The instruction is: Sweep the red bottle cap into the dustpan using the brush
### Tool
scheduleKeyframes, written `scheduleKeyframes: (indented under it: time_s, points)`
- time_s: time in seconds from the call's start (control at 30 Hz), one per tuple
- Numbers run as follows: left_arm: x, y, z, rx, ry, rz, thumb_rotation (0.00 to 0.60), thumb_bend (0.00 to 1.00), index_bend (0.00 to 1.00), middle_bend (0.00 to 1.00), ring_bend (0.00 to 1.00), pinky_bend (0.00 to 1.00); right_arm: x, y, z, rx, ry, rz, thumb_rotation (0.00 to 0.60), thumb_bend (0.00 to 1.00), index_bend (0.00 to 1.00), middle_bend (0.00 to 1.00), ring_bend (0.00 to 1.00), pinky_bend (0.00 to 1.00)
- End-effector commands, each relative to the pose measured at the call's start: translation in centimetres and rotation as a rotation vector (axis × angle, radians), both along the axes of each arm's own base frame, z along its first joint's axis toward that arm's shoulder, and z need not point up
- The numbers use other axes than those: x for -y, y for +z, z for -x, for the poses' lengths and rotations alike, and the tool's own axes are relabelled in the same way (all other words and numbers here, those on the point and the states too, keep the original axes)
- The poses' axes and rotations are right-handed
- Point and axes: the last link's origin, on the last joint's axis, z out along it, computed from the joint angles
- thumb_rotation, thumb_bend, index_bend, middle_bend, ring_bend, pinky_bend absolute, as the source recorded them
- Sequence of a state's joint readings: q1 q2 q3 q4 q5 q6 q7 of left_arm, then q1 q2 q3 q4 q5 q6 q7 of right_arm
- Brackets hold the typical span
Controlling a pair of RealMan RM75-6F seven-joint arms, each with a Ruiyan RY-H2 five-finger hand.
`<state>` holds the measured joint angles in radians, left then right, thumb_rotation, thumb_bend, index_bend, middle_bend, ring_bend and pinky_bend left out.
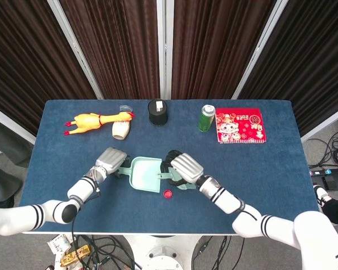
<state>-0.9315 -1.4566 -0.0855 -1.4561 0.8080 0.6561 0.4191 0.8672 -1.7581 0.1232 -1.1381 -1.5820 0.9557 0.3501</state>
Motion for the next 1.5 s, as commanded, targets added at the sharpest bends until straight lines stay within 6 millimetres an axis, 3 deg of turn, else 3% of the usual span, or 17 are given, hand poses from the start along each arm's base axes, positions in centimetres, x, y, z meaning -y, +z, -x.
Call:
scheduleKeyframes:
  time_s: [0.03, 0.3, 0.43, 0.8, 0.93, 1.1, 1.5]
  points:
    - [0.2, -0.1, -0.2, 0.002, -0.004, 0.004, 0.600, 0.39, 0.55, 0.54, 0.38, 0.31, 0.1, -0.7, -1.1, 0.030, -0.001, -0.014, 0.600, 0.68, 0.70, 0.63, 0.30, 0.18]
    - [0.7, -0.1, -0.8, 0.004, -0.030, 0.017, 0.600, 0.39, 0.55, 0.54, 0.38, 0.31, 0.1, -2.6, -4.0, 0.115, 0.010, -0.028, 0.600, 0.69, 0.70, 0.63, 0.30, 0.18]
    - [0.9, 0.2, -0.7, -0.008, -0.052, 0.021, 0.600, 0.40, 0.56, 0.54, 0.38, 0.31, 0.1, -2.5, -4.7, 0.155, 0.015, -0.015, 0.600, 0.69, 0.70, 0.63, 0.31, 0.18]
    - [2.1, 0.8, 0.3, -0.019, -0.069, 0.032, 0.600, 0.41, 0.56, 0.54, 0.38, 0.31, -2.1, 0.7, -1.0, 0.124, -0.020, 0.028, 0.600, 0.69, 0.70, 0.64, 0.31, 0.18]
    - [2.5, 0.5, 0.4, -0.016, -0.064, 0.041, 0.600, 0.41, 0.56, 0.54, 0.38, 0.31, -3.2, 0.4, -0.1, 0.106, -0.071, 0.027, 0.600, 0.68, 0.70, 0.65, 0.31, 0.18]
    - [2.5, 0.2, 0.2, -0.012, -0.049, 0.038, 0.600, 0.41, 0.56, 0.54, 0.38, 0.31, -3.9, -0.5, -0.3, 0.113, -0.098, 0.032, 0.600, 0.69, 0.71, 0.65, 0.31, 0.17]
    - [2.6, -0.9, -2.1, 0.040, -0.037, 0.054, 0.600, 0.41, 0.56, 0.54, 0.38, 0.29, -4.4, -1.2, -0.6, 0.148, -0.108, 0.025, 0.600, 0.69, 0.72, 0.65, 0.31, 0.17]
